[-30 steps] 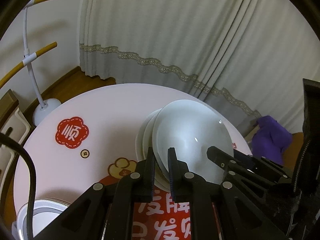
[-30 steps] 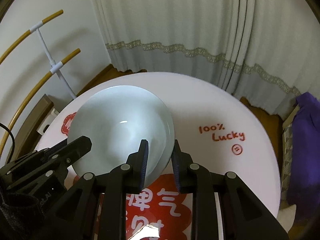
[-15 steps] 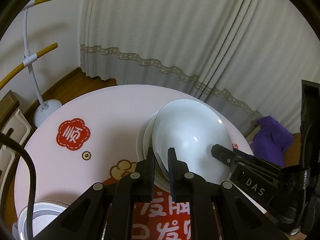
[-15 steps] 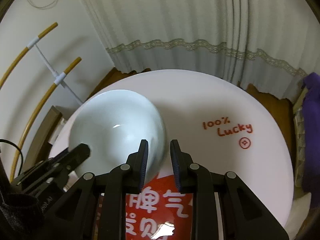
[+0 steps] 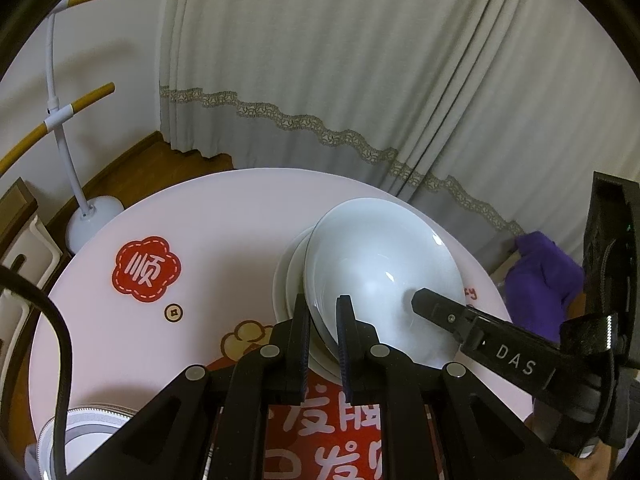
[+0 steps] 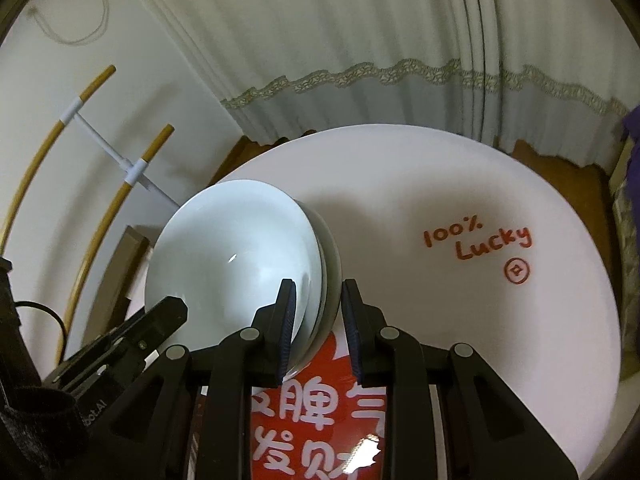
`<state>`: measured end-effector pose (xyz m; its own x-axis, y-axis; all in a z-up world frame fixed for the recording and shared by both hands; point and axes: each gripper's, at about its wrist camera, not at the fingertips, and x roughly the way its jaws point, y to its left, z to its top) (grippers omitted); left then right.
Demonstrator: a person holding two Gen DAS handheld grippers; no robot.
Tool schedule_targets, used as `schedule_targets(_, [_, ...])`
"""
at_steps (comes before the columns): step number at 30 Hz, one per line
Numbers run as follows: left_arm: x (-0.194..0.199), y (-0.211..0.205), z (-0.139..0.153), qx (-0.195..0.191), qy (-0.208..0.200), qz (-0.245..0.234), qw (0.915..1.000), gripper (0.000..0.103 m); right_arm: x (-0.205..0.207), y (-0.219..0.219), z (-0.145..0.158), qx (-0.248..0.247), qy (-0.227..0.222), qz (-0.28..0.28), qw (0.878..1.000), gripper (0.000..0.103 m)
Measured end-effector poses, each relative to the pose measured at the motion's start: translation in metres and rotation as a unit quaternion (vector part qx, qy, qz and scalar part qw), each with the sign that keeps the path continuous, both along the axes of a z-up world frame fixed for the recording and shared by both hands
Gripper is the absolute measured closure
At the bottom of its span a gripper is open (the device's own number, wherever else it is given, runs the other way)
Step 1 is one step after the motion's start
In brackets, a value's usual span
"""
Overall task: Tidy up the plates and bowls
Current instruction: 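Lower the held bowl into the bowl stack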
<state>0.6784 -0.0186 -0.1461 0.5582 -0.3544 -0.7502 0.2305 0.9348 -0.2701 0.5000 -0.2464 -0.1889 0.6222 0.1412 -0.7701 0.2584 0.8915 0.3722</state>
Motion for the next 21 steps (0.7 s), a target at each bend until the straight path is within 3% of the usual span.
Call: schedule_targets(21, [-0.0071, -0.0054, 0.0091, 0.028, 0.000, 0.006, 0.9996, 0.091, 0.0000, 0.0040, 0.0031, -0.005, -0.002, 0.004, 1.000, 0.076])
